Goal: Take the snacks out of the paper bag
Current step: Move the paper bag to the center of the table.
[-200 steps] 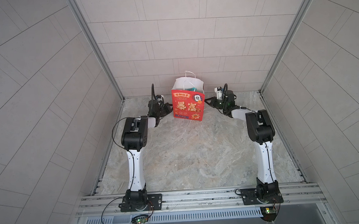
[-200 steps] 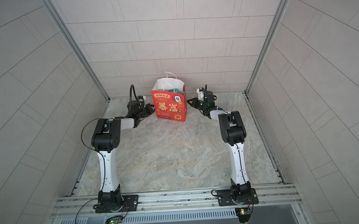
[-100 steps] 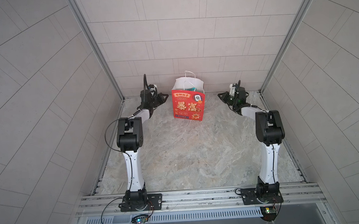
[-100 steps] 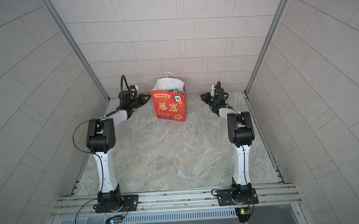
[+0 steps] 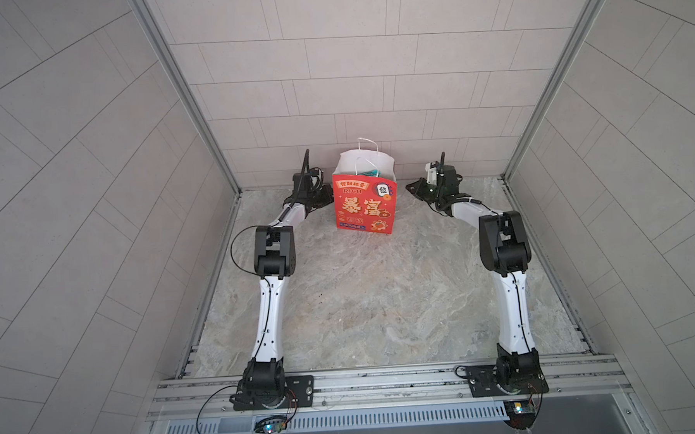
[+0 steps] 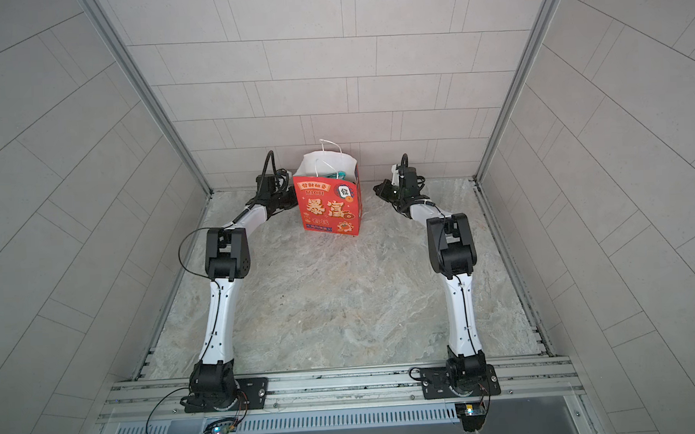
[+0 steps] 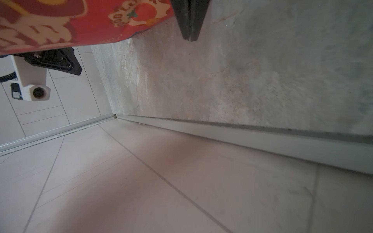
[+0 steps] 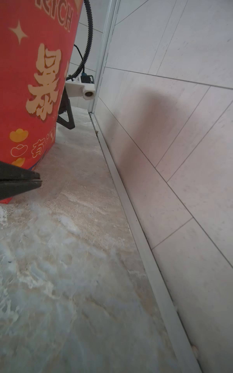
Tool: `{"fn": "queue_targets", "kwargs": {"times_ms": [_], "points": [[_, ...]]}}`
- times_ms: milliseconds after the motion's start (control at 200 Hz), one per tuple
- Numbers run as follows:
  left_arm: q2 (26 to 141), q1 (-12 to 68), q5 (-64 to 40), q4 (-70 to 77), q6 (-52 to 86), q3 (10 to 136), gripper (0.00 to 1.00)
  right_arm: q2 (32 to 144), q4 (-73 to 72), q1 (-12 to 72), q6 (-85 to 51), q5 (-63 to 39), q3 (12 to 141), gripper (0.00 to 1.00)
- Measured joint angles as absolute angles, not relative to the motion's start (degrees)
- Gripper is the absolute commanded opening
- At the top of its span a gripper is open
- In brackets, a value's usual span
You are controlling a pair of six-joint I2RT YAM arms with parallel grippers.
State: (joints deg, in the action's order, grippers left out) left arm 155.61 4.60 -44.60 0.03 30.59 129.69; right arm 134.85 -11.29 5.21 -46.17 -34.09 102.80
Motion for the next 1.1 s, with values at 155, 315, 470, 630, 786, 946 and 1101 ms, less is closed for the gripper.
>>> {"fn": "queue_targets", "kwargs": {"times_ms": [155, 315, 470, 630, 786, 946, 1101], "points": [[160.8, 6.1, -45.2, -0.5, 32.1, 137.9, 0.0, 136.2, -10.9, 5.8, -46.6, -35.0, 103.6, 0.0], [161.4, 6.7, -46.0, -0.2, 33.1, 139.2, 0.0, 136.3, -11.4, 6.0, -47.4, -36.0, 103.6, 0.0], [159.9, 6.7, -47.3, 4.1, 33.5, 134.2, 0.0, 136.3, -12.2, 6.0, -48.5, -36.2, 103.6, 0.0], [152.4, 6.6, -47.6, 11.2, 33.6, 117.4, 0.0, 136.3, -12.7, 5.8, -49.6, -36.2, 103.6, 0.0], [143.7, 7.0, -47.9, 18.3, 33.9, 103.0, 0.0, 137.0, -12.1, 5.5, -49.8, -36.6, 105.8, 0.0], [136.0, 7.2, -48.0, 26.2, 35.0, 92.1, 0.0, 137.3, -11.6, 5.2, -49.3, -38.0, 107.2, 0.0], [133.2, 6.4, -47.3, 29.9, 35.6, 88.3, 0.0, 137.4, -11.6, 5.1, -48.8, -39.9, 107.2, 0.0]]}}
